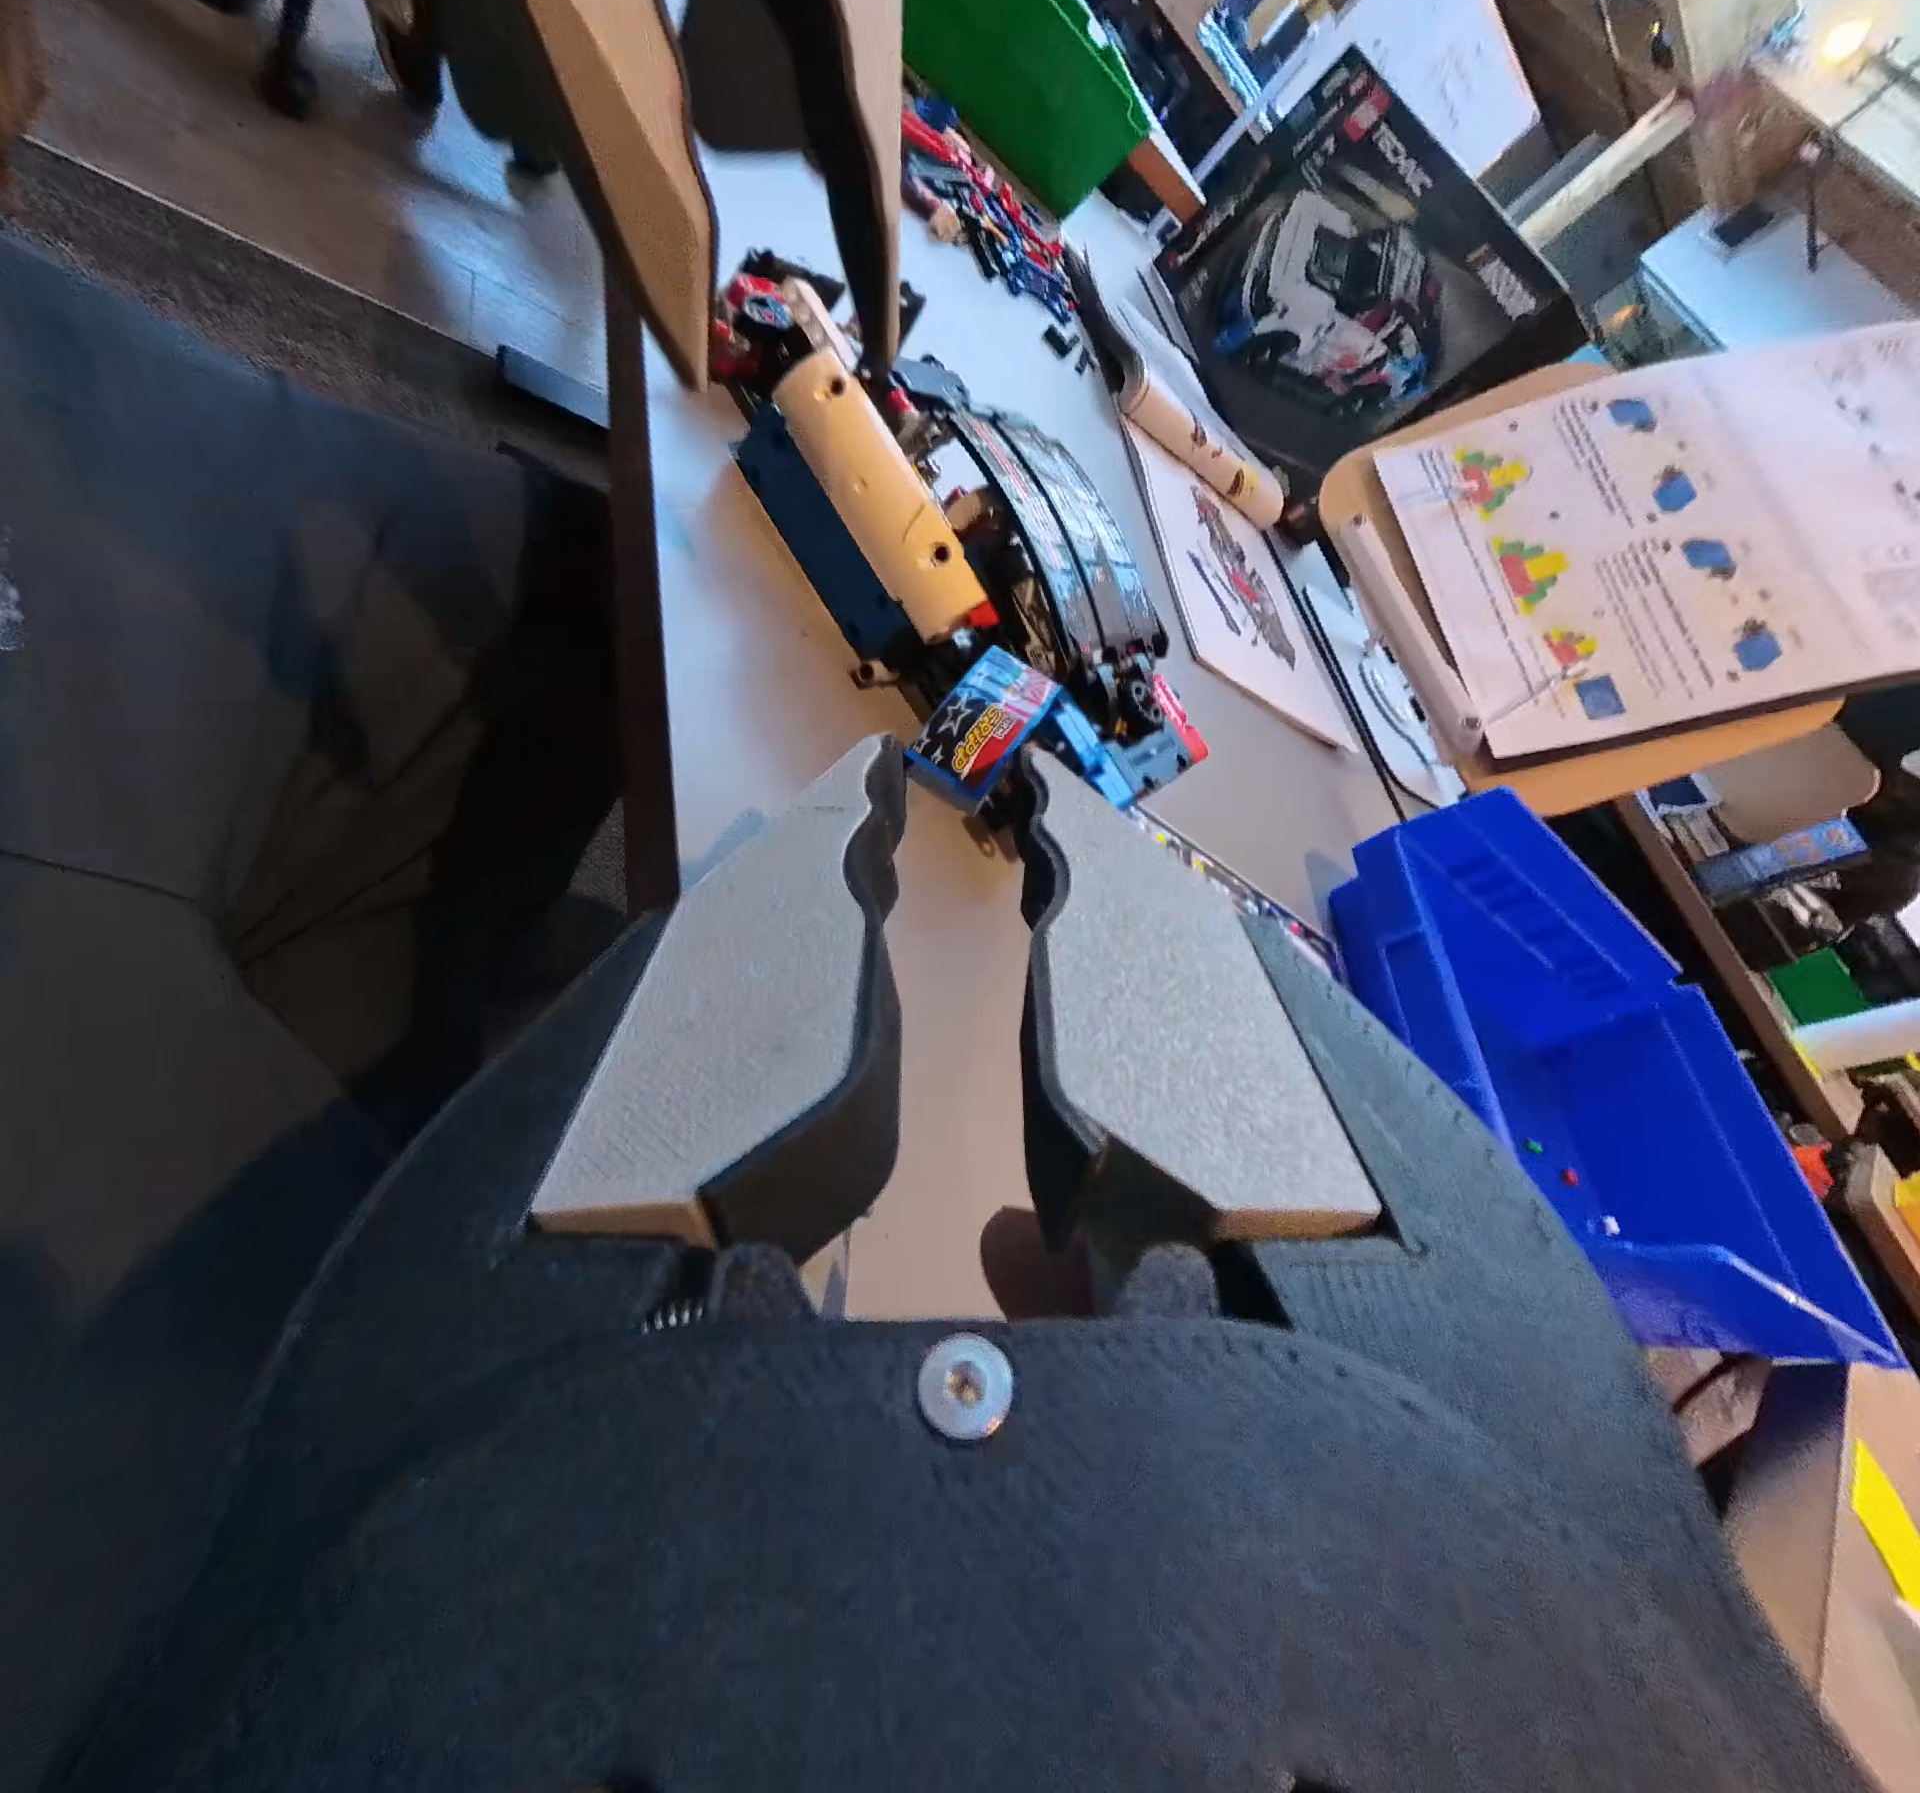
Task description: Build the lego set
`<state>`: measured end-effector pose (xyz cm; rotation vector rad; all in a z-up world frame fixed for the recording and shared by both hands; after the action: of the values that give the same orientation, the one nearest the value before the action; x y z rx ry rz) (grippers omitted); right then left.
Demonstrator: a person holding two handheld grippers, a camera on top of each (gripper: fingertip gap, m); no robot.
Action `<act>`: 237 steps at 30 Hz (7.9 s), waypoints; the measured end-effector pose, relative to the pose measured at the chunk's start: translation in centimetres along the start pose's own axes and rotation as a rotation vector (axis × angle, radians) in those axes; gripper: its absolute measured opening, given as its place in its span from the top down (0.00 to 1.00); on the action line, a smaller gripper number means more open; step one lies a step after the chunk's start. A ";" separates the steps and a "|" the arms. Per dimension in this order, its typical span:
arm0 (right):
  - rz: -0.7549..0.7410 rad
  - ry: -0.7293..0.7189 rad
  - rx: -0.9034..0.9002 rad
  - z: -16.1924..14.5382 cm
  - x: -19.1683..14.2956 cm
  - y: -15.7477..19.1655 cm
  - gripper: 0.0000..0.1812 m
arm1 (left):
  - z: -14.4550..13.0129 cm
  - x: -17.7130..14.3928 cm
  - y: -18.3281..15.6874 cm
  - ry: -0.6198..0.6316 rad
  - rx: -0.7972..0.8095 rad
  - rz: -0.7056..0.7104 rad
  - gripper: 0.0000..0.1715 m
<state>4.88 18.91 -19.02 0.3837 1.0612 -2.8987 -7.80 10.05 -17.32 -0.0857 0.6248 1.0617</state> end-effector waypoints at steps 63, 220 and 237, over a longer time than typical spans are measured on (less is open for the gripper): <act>0.530 -0.372 0.744 3.1 0.4 1.0 0.93 | 2.1 0.2 -4.5 -0.619 0.919 0.344 0.98; -0.130 0.162 -0.042 2.7 5.6 5.2 0.82 | -2.4 3.9 -0.4 0.026 -0.743 -0.386 0.99; -0.107 0.108 0.062 2.4 5.6 5.1 0.83 | -2.4 3.7 -0.8 0.065 -0.652 -0.401 0.99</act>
<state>-0.53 13.78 -21.84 0.5061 1.0384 -3.0427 -7.00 11.67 -21.39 -0.7842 0.2786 0.8359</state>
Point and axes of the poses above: each gripper's, where its closed fingertips meet, x out along the fingers, z out of its top, y = z × x across the jaws, the point moved 5 cm from there along -x, back along the fingers, and after that the axes turned 3 degrees about -y, right-handed, at the moved point
